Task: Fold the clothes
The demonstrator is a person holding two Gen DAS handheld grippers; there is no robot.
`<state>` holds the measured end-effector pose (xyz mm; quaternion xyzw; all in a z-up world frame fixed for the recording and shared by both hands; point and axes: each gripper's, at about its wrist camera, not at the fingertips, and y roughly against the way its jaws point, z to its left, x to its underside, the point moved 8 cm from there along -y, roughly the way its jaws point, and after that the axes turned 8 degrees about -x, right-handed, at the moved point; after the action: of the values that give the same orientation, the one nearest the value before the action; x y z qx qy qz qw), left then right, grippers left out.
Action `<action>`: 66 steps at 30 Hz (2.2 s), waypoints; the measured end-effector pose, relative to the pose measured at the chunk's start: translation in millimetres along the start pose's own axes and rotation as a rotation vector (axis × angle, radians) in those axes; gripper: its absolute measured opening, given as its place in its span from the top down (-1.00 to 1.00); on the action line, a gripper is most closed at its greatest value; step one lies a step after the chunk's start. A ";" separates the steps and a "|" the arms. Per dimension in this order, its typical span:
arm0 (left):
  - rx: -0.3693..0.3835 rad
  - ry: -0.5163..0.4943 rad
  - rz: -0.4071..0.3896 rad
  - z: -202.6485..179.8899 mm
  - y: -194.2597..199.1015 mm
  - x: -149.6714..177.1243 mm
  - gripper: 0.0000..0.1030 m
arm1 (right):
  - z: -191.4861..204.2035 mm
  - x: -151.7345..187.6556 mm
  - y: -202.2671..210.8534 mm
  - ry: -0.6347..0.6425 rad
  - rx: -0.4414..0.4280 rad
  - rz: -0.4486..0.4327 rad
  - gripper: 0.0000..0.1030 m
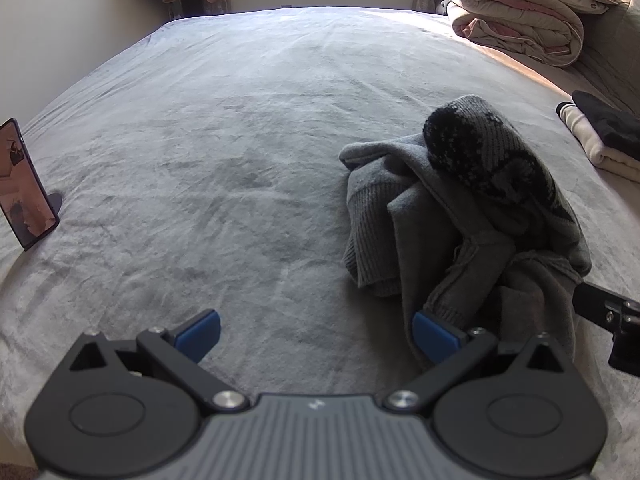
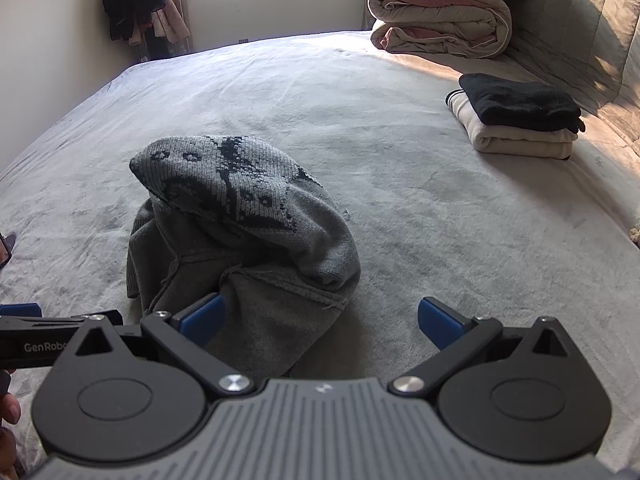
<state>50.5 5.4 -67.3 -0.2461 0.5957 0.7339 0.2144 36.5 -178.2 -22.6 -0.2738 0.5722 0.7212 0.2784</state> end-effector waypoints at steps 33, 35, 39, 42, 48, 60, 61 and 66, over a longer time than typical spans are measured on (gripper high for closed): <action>0.139 -0.116 -0.027 -25.6 -4.1 -49.8 -0.99 | 7.6 -52.7 -5.5 0.003 -0.133 0.009 -0.92; 0.158 -0.112 -0.036 -29.5 -15.0 -47.9 -0.99 | 6.5 -54.9 -15.4 -0.008 -0.160 0.024 -0.72; 0.198 -0.114 -0.077 -37.5 -28.1 -42.1 -0.99 | 7.8 -53.0 -34.8 0.010 -0.199 0.021 -0.36; 0.248 -0.151 -0.091 -47.5 -35.4 -35.8 -0.99 | 6.9 -49.8 -46.6 0.026 -0.215 0.000 0.05; 0.291 -0.151 -0.011 -55.4 -53.3 -18.1 -0.99 | -6.7 -56.3 -51.9 0.055 -0.195 -0.049 0.84; 0.326 -0.118 0.069 -48.0 -47.3 -15.5 -0.77 | -58.3 -59.1 -53.4 -0.011 -0.036 -0.029 0.87; 0.332 -0.112 0.062 -46.9 -45.0 -16.0 -0.61 | -62.8 -58.9 -53.7 -0.024 -0.024 -0.022 0.88; 0.406 -0.056 0.060 -43.9 -35.5 -17.2 0.36 | -80.8 -46.5 -62.2 -0.081 0.014 0.052 0.88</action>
<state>90.2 -31.0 -91.5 -0.1596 0.7323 0.6113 0.2542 119.5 -249.4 -47.1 -0.2276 0.5722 0.7347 0.2846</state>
